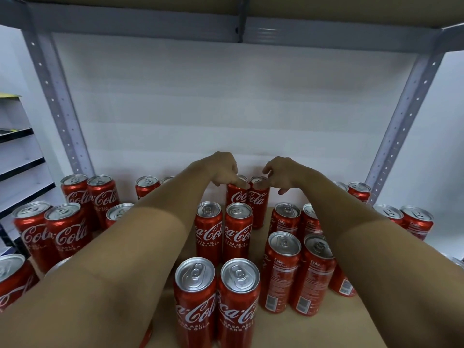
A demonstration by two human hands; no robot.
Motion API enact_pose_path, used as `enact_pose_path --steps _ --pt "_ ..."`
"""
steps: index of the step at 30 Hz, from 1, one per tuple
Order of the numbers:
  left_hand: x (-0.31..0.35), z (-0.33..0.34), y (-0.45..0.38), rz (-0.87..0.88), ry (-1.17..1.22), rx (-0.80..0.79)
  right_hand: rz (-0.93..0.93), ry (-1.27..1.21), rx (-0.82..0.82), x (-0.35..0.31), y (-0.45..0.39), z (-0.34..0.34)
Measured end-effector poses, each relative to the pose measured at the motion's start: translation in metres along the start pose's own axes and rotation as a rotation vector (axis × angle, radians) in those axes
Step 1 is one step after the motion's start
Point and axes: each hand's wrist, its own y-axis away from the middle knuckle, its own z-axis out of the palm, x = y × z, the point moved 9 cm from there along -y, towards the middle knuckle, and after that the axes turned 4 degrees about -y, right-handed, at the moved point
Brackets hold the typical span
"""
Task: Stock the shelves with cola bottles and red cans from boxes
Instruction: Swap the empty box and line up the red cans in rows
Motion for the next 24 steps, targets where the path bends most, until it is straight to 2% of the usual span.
enact_pose_path --steps 6,10,13,17,21,24 --pt "0.0024 0.0013 -0.0006 0.061 -0.053 -0.02 -0.073 -0.006 -0.033 0.0016 0.0023 0.0071" --pt "0.0025 -0.0015 0.0049 0.085 0.002 -0.049 -0.079 -0.062 -0.075 0.0 0.0072 0.0093" --pt "0.0018 -0.002 0.0045 0.069 0.026 -0.02 -0.021 -0.088 -0.017 0.0018 0.0055 0.006" --pt "-0.0032 0.0022 -0.0015 0.026 0.001 0.008 -0.036 0.008 0.019 0.0001 0.0058 0.004" --pt "-0.0015 0.0005 -0.0002 0.074 -0.027 -0.027 -0.095 -0.084 -0.043 -0.0013 0.006 0.0077" --pt "-0.0031 0.0004 0.0015 0.078 0.035 -0.051 -0.077 -0.149 -0.074 -0.0011 0.0074 0.009"
